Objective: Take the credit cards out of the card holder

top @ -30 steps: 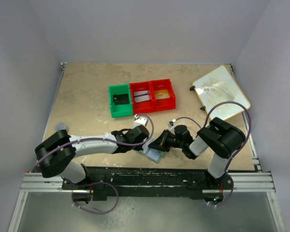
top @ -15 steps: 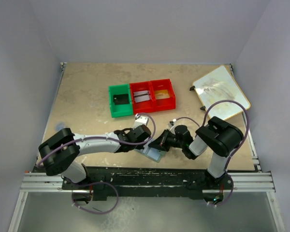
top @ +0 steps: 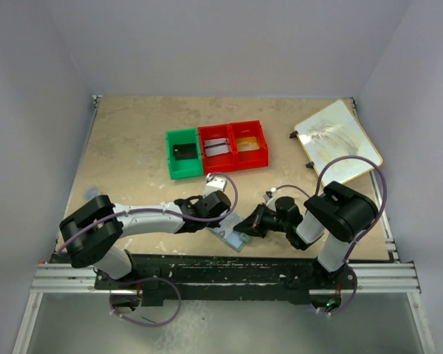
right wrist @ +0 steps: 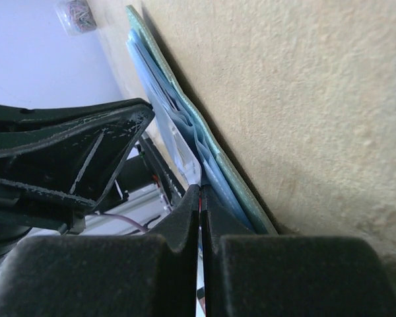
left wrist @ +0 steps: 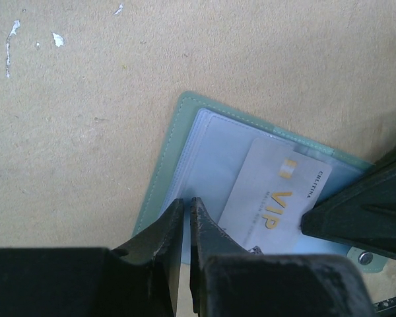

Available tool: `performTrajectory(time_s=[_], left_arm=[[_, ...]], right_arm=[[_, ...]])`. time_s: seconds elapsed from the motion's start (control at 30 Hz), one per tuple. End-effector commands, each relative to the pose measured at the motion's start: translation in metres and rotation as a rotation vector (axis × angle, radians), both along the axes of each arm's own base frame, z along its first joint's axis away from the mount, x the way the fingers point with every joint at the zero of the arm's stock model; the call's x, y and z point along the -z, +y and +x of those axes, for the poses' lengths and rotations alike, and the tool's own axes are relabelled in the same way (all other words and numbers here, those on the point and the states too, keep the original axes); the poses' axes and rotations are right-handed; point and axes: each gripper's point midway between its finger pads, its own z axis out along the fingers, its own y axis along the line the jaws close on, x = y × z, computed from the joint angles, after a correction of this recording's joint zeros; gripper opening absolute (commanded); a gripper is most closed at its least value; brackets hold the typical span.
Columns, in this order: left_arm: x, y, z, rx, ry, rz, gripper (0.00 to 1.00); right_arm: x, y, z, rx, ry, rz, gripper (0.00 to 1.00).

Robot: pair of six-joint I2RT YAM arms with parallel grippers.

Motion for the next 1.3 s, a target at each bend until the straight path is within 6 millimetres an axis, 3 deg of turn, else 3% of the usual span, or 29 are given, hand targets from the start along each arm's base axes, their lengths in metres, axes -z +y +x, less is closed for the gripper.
performTrajectory(time_s=[0.0, 0.27, 0.37, 0.5, 0.57, 0.7, 0.9, 1.1, 1.17, 1.27], left_arm=[[0.017, 0.010, -0.008, -0.005, 0.034, 0.030, 0.05], [0.002, 0.006, -0.004, -0.009, 0.010, 0.002, 0.07], [-0.021, -0.001, 0.002, -0.013, -0.029, -0.055, 0.14], [-0.059, -0.023, 0.006, -0.017, -0.065, -0.214, 0.28], [-0.066, -0.034, 0.004, -0.002, -0.060, -0.277, 0.30], [-0.049, -0.038, 0.003, 0.029, -0.034, -0.236, 0.29], [-0.012, -0.036, -0.004, 0.034, 0.039, -0.153, 0.18], [-0.003, -0.028, -0.004, 0.032, 0.039, -0.115, 0.14], [-0.001, -0.027, -0.005, 0.035, 0.044, -0.107, 0.13], [0.002, -0.024, -0.007, 0.033, 0.051, -0.097, 0.12]], right_arm=[[-0.007, 0.003, -0.004, -0.038, -0.027, 0.035, 0.00], [-0.001, -0.005, 0.004, 0.013, -0.035, -0.036, 0.01], [-0.006, -0.003, 0.016, 0.042, -0.063, -0.055, 0.01], [0.003, -0.012, 0.016, 0.070, -0.017, -0.142, 0.00], [0.005, -0.017, 0.020, 0.069, -0.027, -0.201, 0.00], [0.002, -0.017, 0.020, 0.043, -0.042, -0.227, 0.00], [-0.008, -0.012, 0.021, 0.045, -0.060, -0.174, 0.02], [-0.014, -0.006, 0.022, 0.048, -0.060, -0.108, 0.04], [-0.016, -0.005, 0.022, 0.061, -0.057, -0.084, 0.12], [-0.019, -0.004, 0.023, 0.081, -0.056, -0.048, 0.15]])
